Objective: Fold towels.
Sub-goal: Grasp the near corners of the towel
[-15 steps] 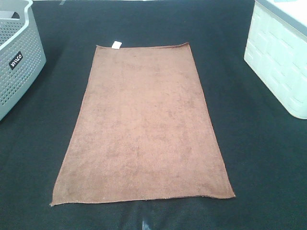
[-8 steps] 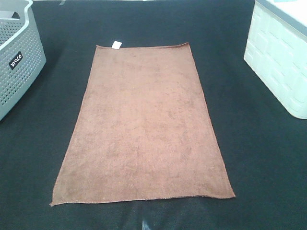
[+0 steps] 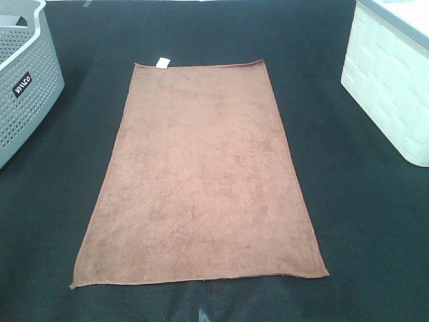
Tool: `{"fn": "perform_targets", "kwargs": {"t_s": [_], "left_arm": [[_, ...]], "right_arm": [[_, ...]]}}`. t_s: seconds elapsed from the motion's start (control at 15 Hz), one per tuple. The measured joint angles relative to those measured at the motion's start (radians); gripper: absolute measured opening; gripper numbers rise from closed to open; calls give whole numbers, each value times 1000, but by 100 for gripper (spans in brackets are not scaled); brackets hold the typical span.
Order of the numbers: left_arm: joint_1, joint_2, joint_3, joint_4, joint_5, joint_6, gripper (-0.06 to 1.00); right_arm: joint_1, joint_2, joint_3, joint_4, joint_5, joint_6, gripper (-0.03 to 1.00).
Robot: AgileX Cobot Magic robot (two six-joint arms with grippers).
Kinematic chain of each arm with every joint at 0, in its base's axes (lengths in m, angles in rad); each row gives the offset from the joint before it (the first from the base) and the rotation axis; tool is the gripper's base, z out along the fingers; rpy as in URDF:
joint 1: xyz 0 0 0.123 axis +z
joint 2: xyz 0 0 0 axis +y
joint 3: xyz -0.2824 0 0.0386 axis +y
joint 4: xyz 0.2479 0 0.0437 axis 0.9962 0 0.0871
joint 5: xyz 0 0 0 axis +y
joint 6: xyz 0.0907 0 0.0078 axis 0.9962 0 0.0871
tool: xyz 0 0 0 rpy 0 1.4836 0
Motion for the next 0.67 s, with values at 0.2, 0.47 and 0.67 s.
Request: {"fn": "perform_targets", "kwargs": {"t_s": [0.2, 0.47, 0.67], "left_arm": [[0, 196, 0, -118, -2, 88, 76], [0, 560, 1, -341, -6, 339, 76], [0, 789, 1, -473, -6, 503, 76]], "right_arm": [[0, 181, 0, 15, -32, 4, 76], [0, 509, 0, 147, -69, -156, 76], [0, 701, 0, 355, -113, -353, 76]]}}
